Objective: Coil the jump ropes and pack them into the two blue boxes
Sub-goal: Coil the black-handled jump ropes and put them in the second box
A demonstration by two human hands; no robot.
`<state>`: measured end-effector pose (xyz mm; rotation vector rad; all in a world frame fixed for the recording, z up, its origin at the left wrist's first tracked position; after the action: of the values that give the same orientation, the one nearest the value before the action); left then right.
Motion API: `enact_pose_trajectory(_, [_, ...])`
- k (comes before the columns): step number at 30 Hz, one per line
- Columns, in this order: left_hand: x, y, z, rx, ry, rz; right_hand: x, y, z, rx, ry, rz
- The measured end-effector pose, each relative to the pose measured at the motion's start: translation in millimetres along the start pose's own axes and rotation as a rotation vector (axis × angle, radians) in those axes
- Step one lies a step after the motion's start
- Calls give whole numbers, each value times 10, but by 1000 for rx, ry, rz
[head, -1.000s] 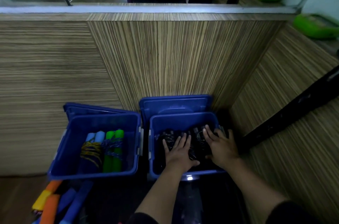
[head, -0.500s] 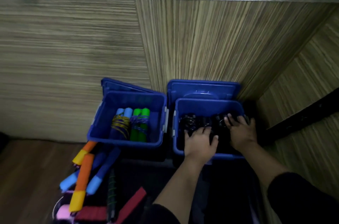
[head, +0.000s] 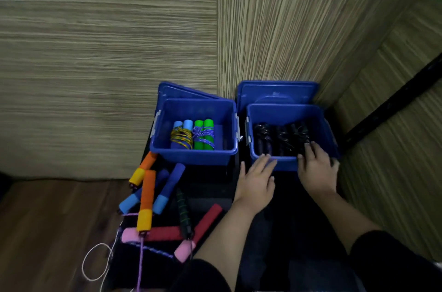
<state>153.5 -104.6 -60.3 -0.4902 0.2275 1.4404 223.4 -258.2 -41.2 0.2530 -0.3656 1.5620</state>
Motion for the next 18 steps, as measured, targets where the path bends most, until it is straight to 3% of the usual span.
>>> enact_pose_trajectory(7, [543, 943, 223, 130, -43, 95, 492, 1045, -403, 75, -14, 37])
enact_pose_trajectory(14, [1385, 1548, 456, 242, -103, 436, 881, 1868, -908, 356, -64, -47])
enact_pose_trajectory(18, [1534, 1695, 422, 318, -50, 447, 1016, 2157, -1151, 497, -56, -45])
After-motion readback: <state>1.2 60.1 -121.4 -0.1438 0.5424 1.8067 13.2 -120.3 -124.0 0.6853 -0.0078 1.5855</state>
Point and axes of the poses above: each hand's wrist, its own y-axis away from the middle knuckle, its own z-axis out of the back of the hand, x = y × z, the point moved 8 cm from there along -y, towards the middle knuckle, and after that the axes turned 11 degrees about -y, right-handed, at the moved point
